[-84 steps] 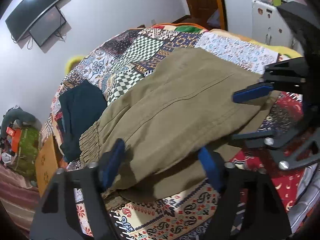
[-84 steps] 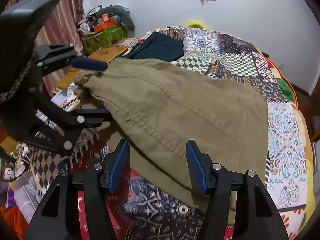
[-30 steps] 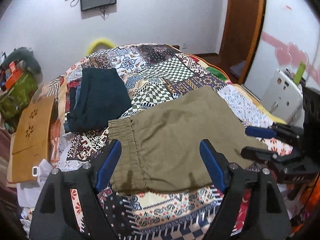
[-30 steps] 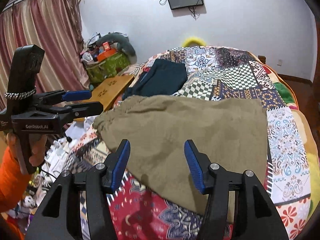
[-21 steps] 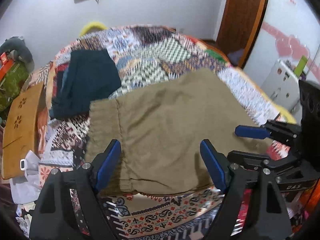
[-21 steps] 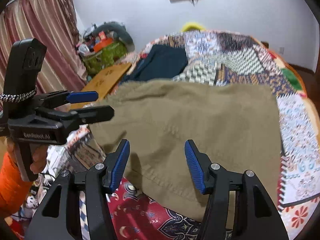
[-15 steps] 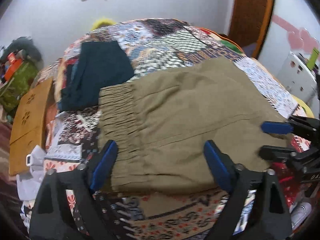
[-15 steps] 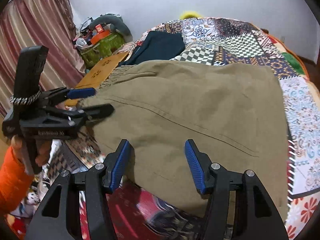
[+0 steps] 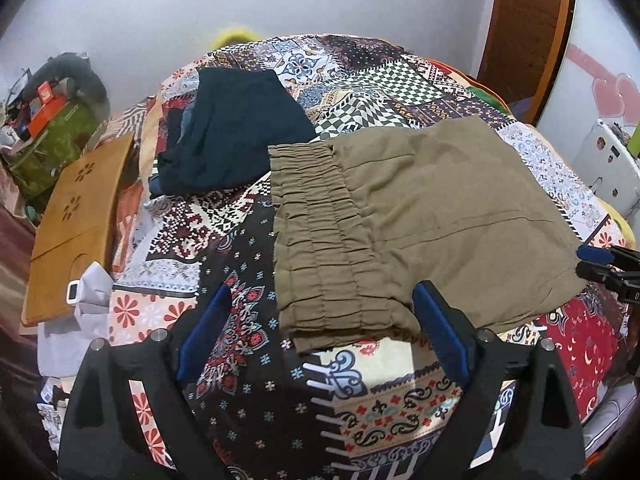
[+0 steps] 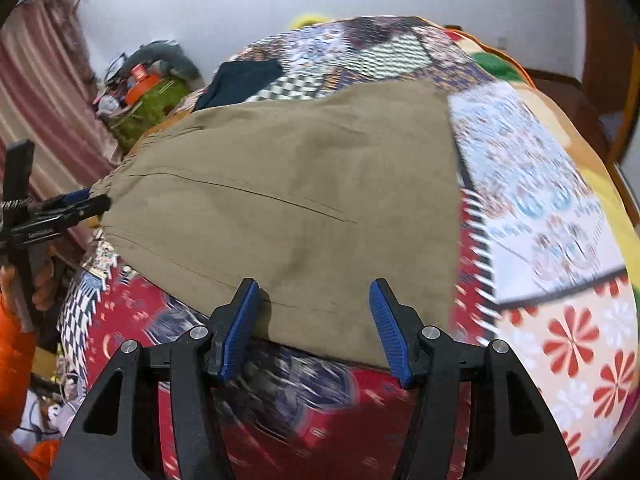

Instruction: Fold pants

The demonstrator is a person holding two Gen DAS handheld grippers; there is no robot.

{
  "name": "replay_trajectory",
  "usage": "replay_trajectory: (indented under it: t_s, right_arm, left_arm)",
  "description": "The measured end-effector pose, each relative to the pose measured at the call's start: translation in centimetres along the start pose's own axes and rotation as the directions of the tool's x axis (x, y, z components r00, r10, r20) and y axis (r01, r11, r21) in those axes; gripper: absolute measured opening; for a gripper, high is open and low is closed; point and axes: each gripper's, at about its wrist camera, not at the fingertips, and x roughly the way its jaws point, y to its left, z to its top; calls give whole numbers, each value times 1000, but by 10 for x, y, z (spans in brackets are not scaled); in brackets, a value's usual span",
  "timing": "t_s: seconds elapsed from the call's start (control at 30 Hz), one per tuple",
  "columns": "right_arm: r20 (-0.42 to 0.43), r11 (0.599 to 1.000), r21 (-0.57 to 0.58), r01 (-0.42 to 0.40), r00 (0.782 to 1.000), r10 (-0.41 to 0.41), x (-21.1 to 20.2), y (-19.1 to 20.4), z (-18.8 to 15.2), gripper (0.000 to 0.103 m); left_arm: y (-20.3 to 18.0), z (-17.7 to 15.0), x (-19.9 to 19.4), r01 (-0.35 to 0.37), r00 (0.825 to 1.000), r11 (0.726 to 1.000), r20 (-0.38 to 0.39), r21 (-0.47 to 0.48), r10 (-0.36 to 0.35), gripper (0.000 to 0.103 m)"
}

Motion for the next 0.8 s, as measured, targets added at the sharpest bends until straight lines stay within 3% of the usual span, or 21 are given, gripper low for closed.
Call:
replay_trajectory:
  t_s: [0.13,0.4,0.6,0.8]
  right_arm:
    - [7,999,49,3,1000,-3,-10,-17,-11,51]
    - [6,998,37,53,999,-53,-18,-12,-11,53]
    - [21,997,26,72,997,-72,-26,-11,6,53]
    - [76,997,12,70,995,-71,-35,-9,29,53]
  left_arm:
    - [3,-5,-2,-8,1000,1000,-6,-10,8,93]
    - [8,-8,-8,-11,1000,999,-17,-33,10,93]
    - [7,12,-27,-99,995,995,31,6,99,93]
    - [23,39,-35,-64,995,996,70,-55,68,93]
